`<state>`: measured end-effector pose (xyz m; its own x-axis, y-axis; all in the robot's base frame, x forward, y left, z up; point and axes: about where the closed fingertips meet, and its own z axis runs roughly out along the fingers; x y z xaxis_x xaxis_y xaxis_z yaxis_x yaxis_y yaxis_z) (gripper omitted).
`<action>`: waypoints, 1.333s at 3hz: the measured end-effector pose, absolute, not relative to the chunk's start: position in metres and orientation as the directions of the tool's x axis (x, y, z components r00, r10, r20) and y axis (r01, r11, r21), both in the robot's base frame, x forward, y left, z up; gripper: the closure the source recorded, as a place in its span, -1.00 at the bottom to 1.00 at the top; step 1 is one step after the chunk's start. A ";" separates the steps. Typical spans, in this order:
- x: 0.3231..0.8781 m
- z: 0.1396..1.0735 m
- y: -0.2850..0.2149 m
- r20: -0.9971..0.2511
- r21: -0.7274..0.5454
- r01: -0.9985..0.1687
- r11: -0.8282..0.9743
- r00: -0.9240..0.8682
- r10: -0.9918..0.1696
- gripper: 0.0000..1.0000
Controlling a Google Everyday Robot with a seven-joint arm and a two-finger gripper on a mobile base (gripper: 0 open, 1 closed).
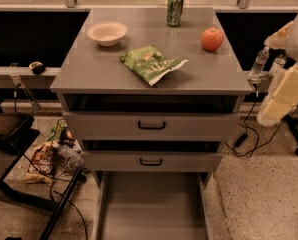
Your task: Place apple into bottom drawer
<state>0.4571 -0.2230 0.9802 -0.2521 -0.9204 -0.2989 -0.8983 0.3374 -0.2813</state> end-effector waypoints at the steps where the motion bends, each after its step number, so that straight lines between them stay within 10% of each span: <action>1: 0.510 0.980 -0.253 -0.525 -0.299 -0.824 0.481 -0.279 -0.804 -1.00; 4: 0.665 0.986 -0.298 -0.943 -0.204 -0.630 0.749 -0.080 -0.324 -1.00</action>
Offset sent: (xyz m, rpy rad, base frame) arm 0.1889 -0.0935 0.0375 0.8452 -0.5070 -0.2461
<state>0.6650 -0.2980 0.9859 -0.0795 -0.3241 -0.9427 -0.6301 0.7491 -0.2044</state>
